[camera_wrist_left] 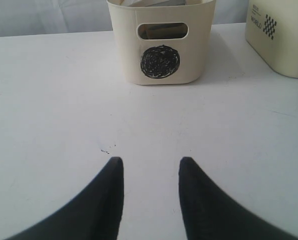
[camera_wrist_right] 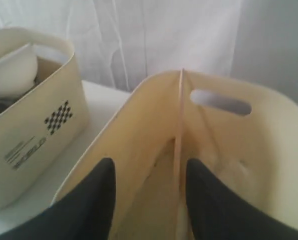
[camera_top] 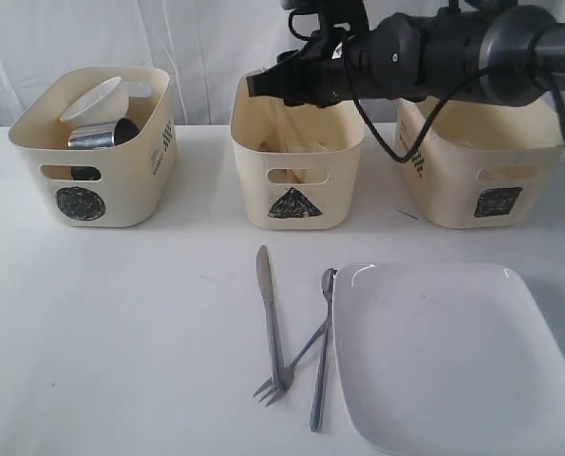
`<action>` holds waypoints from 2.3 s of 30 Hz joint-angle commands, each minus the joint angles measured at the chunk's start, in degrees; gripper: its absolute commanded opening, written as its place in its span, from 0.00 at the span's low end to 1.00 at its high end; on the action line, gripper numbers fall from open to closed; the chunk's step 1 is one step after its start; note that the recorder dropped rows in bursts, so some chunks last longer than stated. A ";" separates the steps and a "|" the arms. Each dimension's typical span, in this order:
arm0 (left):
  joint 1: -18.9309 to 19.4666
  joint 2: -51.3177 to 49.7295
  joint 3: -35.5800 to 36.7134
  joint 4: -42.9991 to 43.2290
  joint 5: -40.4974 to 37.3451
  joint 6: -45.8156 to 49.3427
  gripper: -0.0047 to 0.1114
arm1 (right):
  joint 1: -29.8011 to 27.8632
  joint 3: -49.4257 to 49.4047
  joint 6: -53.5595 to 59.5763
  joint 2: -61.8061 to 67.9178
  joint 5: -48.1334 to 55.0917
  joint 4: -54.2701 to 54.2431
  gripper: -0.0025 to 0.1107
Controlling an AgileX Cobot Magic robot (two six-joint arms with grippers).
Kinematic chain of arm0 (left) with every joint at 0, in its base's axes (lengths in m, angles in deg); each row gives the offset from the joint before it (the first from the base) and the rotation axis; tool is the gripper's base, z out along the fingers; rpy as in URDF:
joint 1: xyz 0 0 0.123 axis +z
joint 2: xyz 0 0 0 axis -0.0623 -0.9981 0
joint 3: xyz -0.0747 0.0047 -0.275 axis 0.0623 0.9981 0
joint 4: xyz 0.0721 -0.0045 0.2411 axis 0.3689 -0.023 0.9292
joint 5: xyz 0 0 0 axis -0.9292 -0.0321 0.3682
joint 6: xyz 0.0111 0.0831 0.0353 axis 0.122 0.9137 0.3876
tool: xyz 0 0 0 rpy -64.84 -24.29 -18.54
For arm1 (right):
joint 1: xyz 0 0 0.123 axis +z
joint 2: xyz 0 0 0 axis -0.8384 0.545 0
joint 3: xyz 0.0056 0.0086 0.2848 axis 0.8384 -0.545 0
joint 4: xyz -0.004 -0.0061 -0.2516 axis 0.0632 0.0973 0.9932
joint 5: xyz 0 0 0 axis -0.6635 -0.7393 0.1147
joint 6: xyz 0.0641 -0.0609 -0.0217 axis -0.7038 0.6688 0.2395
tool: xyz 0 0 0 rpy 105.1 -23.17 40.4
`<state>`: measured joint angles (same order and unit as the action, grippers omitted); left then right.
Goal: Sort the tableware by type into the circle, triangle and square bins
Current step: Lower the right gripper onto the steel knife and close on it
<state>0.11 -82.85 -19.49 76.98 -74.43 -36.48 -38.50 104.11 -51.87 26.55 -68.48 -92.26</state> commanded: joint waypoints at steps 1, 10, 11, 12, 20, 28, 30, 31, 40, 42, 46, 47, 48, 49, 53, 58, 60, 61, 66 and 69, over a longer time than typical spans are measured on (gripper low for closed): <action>-0.07 0.29 0.24 -0.39 -0.22 -0.06 0.40 | 2.51 -9.18 -5.21 -6.79 8.84 0.44 0.40; -0.07 0.29 0.24 -0.39 -0.22 -0.06 0.40 | 9.51 -14.21 -7.44 -5.22 29.95 -3.99 0.40; -0.07 0.29 0.24 -0.39 -0.22 -0.06 0.40 | 9.72 -14.21 -7.44 -3.86 31.38 -5.07 0.40; -0.07 0.29 0.24 -0.39 -0.22 -0.06 0.40 | 9.95 -14.21 -8.62 -2.25 32.34 -5.74 0.40; -0.07 0.29 0.24 -0.39 -0.22 -0.06 0.40 | 10.18 -14.21 -14.50 1.22 33.26 -3.46 0.40; -0.07 0.29 0.24 -0.39 -0.22 -0.06 0.40 | 10.18 -14.21 -15.16 2.30 32.81 -3.41 0.40; -0.07 0.29 0.24 -0.39 -0.22 -0.06 0.40 | 10.18 -14.21 -15.16 2.82 32.58 -3.41 0.40; -0.07 0.29 0.24 -0.39 -0.22 -0.06 0.40 | 10.18 -14.21 -15.16 3.10 32.28 -3.41 0.40; -0.07 0.29 0.24 -0.39 -0.22 -0.06 0.40 | 11.34 -14.21 -15.16 4.02 30.40 -3.77 0.40; -0.07 0.29 0.24 -0.39 -0.22 -0.06 0.40 | 11.34 -14.21 -15.16 4.25 30.26 -3.77 0.40; -0.07 0.29 0.24 -0.39 -0.22 -0.06 0.40 | 11.34 -14.11 -15.16 4.76 30.01 -3.77 0.40; -0.07 0.29 0.24 -0.39 -0.22 -0.06 0.40 | 11.34 -14.11 -15.16 4.76 29.82 -3.77 0.40; -0.07 0.29 0.24 -0.39 -0.22 -0.06 0.40 | 11.34 -14.11 -15.16 4.76 29.40 -3.77 0.40; -0.07 0.29 0.24 -0.39 -0.22 -0.06 0.40 | 11.34 -14.11 -15.16 4.76 29.27 -3.66 0.40; -0.07 0.29 0.24 -0.39 -0.22 -0.06 0.40 | 11.34 -14.11 -15.16 5.22 29.15 -3.66 0.40; -0.07 0.29 0.24 -0.39 -0.22 -0.06 0.40 | 12.45 -14.11 -15.16 6.10 30.07 -4.03 0.40; -0.07 0.29 0.24 -0.39 -0.22 -0.06 0.40 | 12.68 -14.11 -15.16 6.34 29.96 -4.28 0.40; -0.07 0.29 0.24 -0.39 -0.22 -0.06 0.40 | 12.67 -14.11 -15.16 6.59 30.09 -4.28 0.40; -0.07 0.29 0.24 -0.39 -0.22 -0.06 0.40 | 12.97 -14.11 -15.16 7.24 31.31 -4.37 0.39; -0.07 0.29 0.24 -0.39 -0.22 -0.06 0.40 | 12.97 -14.11 -15.16 7.76 32.18 -4.37 0.35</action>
<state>0.11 -82.85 -19.49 76.98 -74.43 -36.48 -26.01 90.47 -66.79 32.25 -38.50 -96.40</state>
